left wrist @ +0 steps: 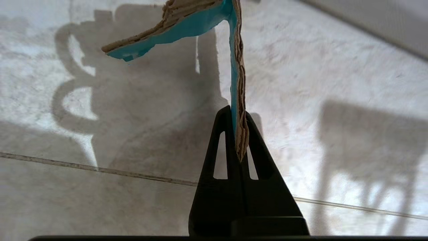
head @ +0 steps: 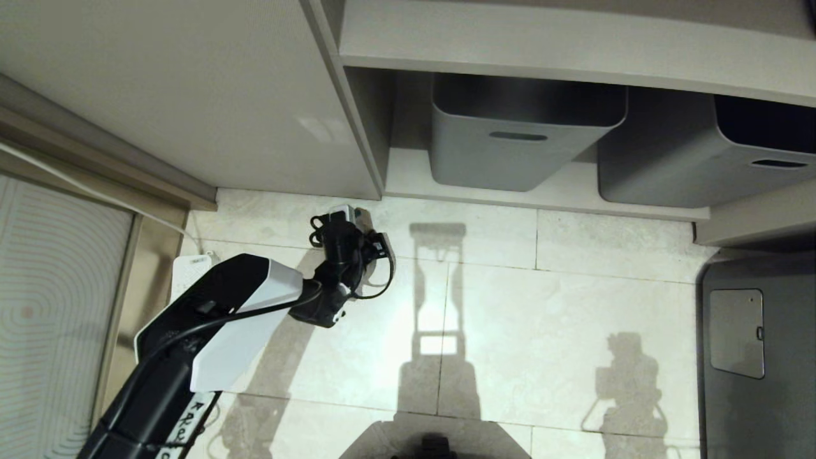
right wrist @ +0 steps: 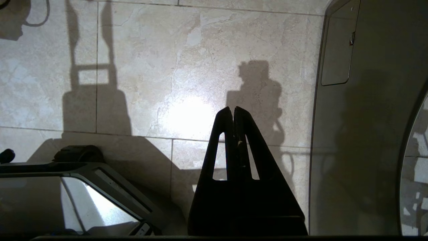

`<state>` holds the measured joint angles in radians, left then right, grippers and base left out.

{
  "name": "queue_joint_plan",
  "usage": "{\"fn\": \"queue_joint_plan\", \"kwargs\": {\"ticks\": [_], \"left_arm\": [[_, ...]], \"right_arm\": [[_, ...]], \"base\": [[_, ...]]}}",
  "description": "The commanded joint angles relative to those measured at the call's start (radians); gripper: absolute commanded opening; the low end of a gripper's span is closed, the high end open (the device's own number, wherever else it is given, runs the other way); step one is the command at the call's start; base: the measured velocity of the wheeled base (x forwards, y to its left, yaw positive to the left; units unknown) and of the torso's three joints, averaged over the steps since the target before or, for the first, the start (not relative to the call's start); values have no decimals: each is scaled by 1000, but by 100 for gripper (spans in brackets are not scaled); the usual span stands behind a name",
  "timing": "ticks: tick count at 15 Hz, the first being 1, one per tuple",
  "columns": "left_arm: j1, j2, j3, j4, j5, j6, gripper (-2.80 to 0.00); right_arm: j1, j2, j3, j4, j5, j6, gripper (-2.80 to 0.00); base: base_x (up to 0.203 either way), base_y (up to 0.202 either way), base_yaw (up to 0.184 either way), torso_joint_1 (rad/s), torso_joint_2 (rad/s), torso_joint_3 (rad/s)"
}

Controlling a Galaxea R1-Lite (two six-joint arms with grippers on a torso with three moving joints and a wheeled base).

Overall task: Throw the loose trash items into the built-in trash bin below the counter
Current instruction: Pick up the garbage, then put the garbage in the trash can

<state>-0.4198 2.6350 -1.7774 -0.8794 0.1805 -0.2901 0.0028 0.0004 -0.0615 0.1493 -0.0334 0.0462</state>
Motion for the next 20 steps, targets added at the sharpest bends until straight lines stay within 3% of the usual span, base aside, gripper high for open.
{"fn": "queue_joint_plan", "kwargs": {"ticks": [1,4,11,14,16,20], "left_arm": [[-7,-90,56,-5,9,-12,-280],[-18,-253,230,-6,13,-17,-280],[-41,-847,928,3,6,-15,-280],[-27,-1124,1167,6,7,-15,-280],[54,-1266,1291,7,6,-16,-280],[390,-1407,1404,18,5,-15,-280]], "right_arm": [[0,1,0,1,0,0,-280],[0,1,0,1,0,1,-280],[0,1,0,1,0,1,-280],[0,1,0,1,1,3,-280],[0,1,0,1,1,3,-280],[0,1,0,1,1,1,-280]], "base": [[0,0,0,0,0,0],[0,0,0,0,0,0],[0,0,0,0,0,0],[0,0,0,0,0,0],[0,0,0,0,0,0],[0,0,0,0,0,0]]}}
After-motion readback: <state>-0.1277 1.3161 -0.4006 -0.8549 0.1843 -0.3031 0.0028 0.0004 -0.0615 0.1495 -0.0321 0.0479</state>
